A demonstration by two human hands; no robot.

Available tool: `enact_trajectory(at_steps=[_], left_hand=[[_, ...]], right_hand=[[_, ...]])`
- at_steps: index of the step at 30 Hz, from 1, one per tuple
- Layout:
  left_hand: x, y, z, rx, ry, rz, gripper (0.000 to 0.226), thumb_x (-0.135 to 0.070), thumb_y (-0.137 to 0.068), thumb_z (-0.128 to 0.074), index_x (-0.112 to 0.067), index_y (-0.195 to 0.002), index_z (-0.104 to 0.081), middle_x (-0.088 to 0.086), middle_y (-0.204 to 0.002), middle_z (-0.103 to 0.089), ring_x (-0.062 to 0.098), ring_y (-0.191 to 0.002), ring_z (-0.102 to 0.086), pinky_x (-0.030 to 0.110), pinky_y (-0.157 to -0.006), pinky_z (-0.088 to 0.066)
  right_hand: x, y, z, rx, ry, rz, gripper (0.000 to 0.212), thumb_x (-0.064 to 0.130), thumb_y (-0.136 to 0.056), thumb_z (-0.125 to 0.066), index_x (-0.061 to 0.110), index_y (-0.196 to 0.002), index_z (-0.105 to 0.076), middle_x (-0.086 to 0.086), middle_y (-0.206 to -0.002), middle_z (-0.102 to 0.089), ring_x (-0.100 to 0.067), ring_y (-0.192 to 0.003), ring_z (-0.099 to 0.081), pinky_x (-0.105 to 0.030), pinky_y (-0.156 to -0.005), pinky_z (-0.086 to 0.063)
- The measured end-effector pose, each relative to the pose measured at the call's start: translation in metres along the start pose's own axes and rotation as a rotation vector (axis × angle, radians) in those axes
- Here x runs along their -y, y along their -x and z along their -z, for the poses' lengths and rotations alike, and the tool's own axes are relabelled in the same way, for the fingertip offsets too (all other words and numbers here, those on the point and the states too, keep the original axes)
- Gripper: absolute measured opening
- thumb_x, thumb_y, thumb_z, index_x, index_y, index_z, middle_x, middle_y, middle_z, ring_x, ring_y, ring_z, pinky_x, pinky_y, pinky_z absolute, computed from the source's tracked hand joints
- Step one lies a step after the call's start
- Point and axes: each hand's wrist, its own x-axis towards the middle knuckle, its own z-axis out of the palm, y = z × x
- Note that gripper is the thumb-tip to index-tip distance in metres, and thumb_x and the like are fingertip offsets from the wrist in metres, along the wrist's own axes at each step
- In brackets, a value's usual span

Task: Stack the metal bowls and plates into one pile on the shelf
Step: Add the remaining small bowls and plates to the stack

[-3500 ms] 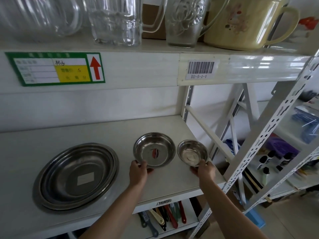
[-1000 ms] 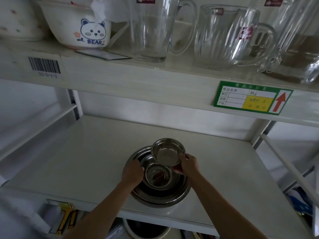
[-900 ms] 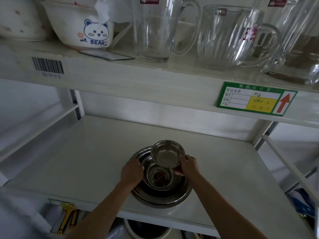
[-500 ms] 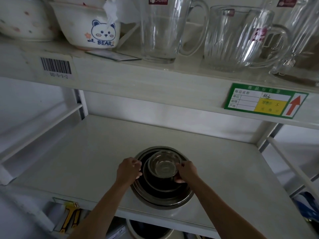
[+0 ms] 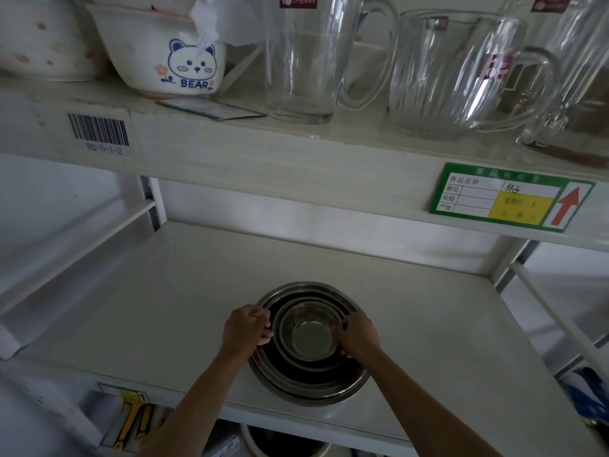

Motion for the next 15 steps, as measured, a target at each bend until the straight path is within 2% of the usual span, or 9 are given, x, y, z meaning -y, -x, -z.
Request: enact_trajectory(at_steps=[4,8,10,12,13,15], left_hand=[[-0.001,-0.003,-0.002,-0.013,-0.009,-0.008,0.013,-0.013,-0.09,-0.058,-0.009,-0.079,-0.063,0.018,-0.079,-0.069,0.029,-0.063,-0.069,0.044,-0.072,-0.06],[-0.002,-0.005,-0.002,-0.029,-0.02,-0.012,0.012,-0.012,-0.088,-0.06,-0.003,-0.087,-0.067,0.016,-0.077,-0.069,0.025,-0.062,-0.068,0.045,-0.071,-0.061],[-0.002,-0.005,-0.002,-0.092,-0.101,-0.058,0.018,-0.021,-0.083,-0.065,-0.006,-0.093,-0.069,0.011,-0.081,-0.072,0.022,-0.068,-0.07,0.043,-0.072,-0.06],[0.0,-0.004,0.0,-0.177,-0.281,-0.153,0.028,-0.03,-0.079,-0.07,-0.012,-0.1,-0.069,0.006,-0.095,-0.072,0.02,-0.084,-0.068,0.036,-0.079,-0.055],[0.002,-0.004,0.0,-0.212,-0.366,-0.204,0.037,-0.033,-0.078,-0.072,-0.012,-0.108,-0.067,0.007,-0.104,-0.068,0.021,-0.095,-0.065,0.034,-0.083,-0.051],[0.005,-0.005,-0.002,-0.237,-0.472,-0.209,0.059,-0.037,-0.075,-0.074,-0.012,-0.126,-0.057,0.012,-0.125,-0.056,0.028,-0.117,-0.053,0.041,-0.095,-0.045]], right_hand=[[-0.001,0.001,-0.001,-0.057,0.083,0.049,0.026,0.038,-0.083,-0.057,0.013,-0.077,-0.063,-0.004,-0.077,-0.067,-0.027,-0.076,-0.067,-0.034,-0.068,-0.055],[-0.004,0.003,0.002,-0.102,0.137,0.088,0.025,0.038,-0.088,-0.057,0.015,-0.079,-0.062,-0.004,-0.083,-0.065,-0.027,-0.08,-0.065,-0.035,-0.068,-0.054],[-0.007,0.004,0.004,-0.151,0.131,0.103,0.023,0.038,-0.089,-0.056,0.018,-0.079,-0.06,-0.006,-0.091,-0.067,-0.027,-0.084,-0.065,-0.034,-0.069,-0.054],[-0.011,0.007,0.006,-0.236,0.151,0.102,0.025,0.041,-0.09,-0.055,0.021,-0.101,-0.063,-0.005,-0.11,-0.062,-0.024,-0.1,-0.061,-0.034,-0.079,-0.05],[-0.014,0.008,0.007,-0.275,0.173,0.085,0.036,0.045,-0.091,-0.053,0.022,-0.117,-0.06,-0.004,-0.12,-0.056,-0.023,-0.111,-0.056,-0.036,-0.088,-0.046],[-0.019,0.011,0.007,-0.324,0.148,0.013,0.058,0.054,-0.089,-0.053,0.025,-0.138,-0.045,-0.003,-0.136,-0.046,-0.023,-0.126,-0.045,-0.04,-0.101,-0.037]])
